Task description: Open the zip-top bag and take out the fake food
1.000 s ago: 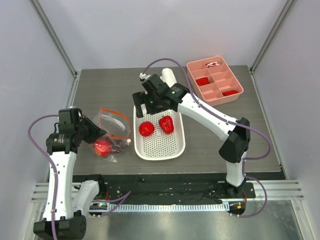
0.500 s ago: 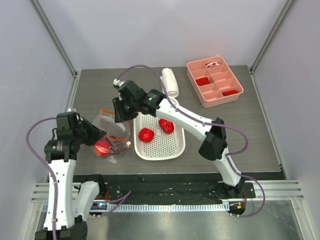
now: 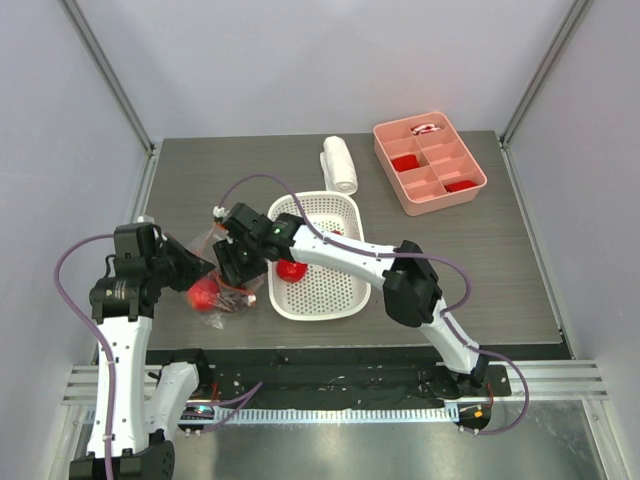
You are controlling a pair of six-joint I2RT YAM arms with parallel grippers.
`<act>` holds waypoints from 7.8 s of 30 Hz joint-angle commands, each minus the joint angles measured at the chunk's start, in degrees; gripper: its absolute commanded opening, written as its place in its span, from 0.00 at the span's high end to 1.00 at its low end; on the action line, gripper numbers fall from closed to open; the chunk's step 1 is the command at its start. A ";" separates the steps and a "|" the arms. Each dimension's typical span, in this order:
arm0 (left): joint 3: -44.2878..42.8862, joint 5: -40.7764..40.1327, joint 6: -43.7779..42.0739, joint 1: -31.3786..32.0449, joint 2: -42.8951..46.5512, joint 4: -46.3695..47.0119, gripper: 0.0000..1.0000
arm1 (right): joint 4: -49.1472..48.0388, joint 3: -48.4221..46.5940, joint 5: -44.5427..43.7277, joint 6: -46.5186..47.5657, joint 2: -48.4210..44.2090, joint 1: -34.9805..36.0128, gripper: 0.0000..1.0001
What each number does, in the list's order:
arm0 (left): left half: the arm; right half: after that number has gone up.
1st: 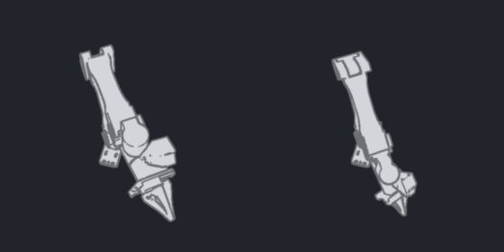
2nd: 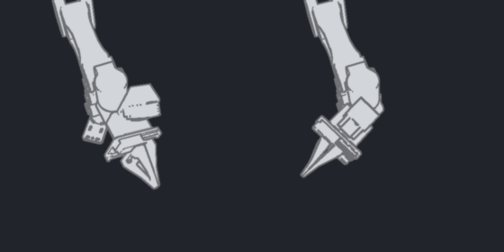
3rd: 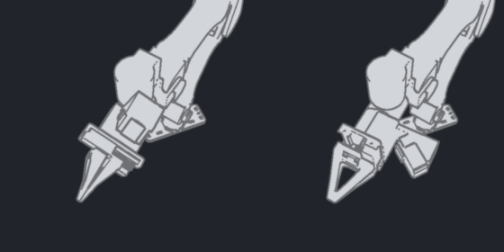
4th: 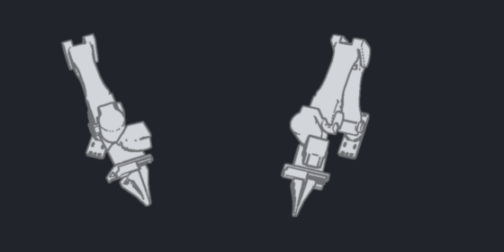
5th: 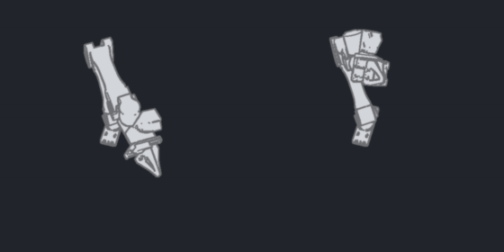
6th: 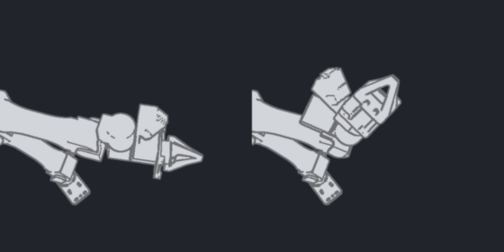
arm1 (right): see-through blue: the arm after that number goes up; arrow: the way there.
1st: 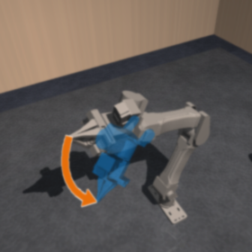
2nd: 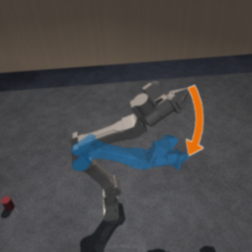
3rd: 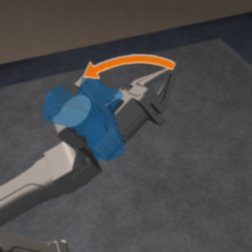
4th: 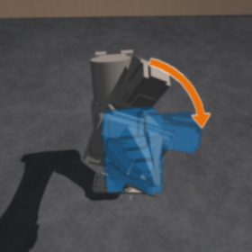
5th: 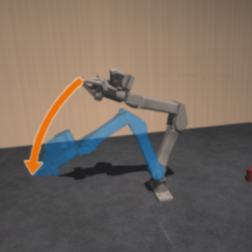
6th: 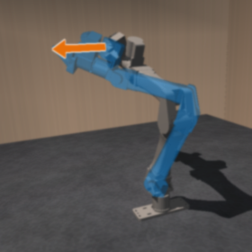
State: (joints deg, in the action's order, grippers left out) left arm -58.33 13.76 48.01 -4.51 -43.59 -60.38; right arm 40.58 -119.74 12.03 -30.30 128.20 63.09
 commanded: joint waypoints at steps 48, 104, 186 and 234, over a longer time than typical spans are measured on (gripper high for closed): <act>6.29 -1.98 -2.04 0.12 3.69 -2.29 1.00 | -5.95 -7.09 1.50 -1.24 -12.44 -4.73 0.99; -1.44 -0.84 0.51 0.12 -0.53 0.35 1.00 | -7.79 -0.84 4.40 0.69 -14.92 -7.29 0.64; 0.13 -3.64 4.73 0.12 13.53 -12.22 1.00 | -9.18 10.40 -14.67 13.96 -3.31 4.85 0.01; -4.43 -11.30 -5.81 0.12 5.46 -5.28 1.00 | -27.90 24.21 26.47 5.45 -22.39 2.22 0.82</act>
State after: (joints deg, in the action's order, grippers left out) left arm -59.31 4.58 46.19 -4.49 -35.68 -69.52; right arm 17.56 -92.73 17.65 -17.19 106.85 66.85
